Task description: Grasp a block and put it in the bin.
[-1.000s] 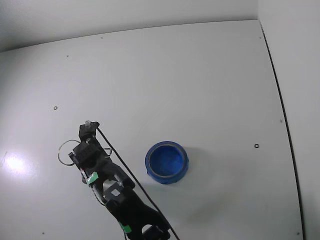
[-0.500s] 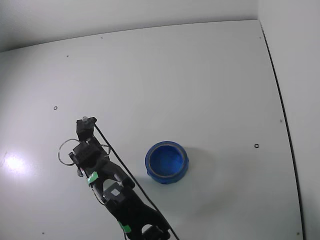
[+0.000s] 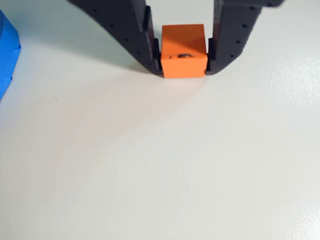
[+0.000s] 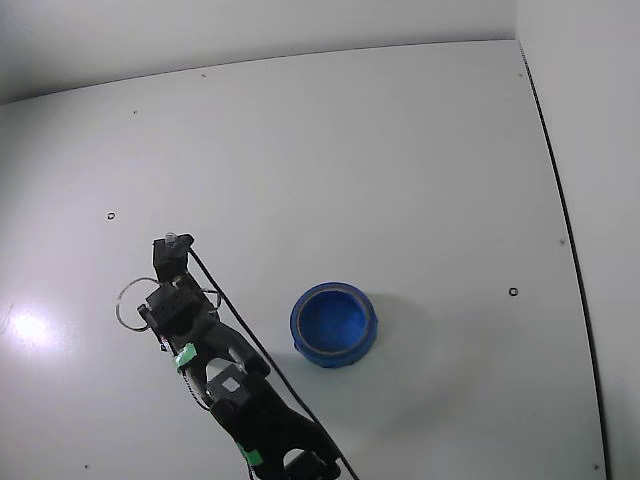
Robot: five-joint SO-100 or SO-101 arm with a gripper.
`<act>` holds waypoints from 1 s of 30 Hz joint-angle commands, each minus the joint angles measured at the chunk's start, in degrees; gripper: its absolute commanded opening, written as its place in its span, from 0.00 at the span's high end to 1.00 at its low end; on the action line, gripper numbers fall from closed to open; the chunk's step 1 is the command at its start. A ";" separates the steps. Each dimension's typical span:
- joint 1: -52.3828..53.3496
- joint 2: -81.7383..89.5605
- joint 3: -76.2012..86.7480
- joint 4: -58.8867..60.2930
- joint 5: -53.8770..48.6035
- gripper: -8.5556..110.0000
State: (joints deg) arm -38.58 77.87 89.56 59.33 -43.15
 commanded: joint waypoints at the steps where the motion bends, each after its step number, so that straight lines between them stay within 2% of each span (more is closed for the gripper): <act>1: 0.62 1.76 -3.43 -0.70 0.35 0.93; 5: 2.64 6.06 -0.88 -0.70 4.92 0.93; 10: 9.93 18.28 3.60 -0.79 9.23 0.93; 20: 24.17 36.91 19.78 -1.58 9.40 0.93; 30: 35.60 40.17 28.83 -1.76 9.23 0.93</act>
State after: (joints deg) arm -6.42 113.82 118.65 58.54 -33.93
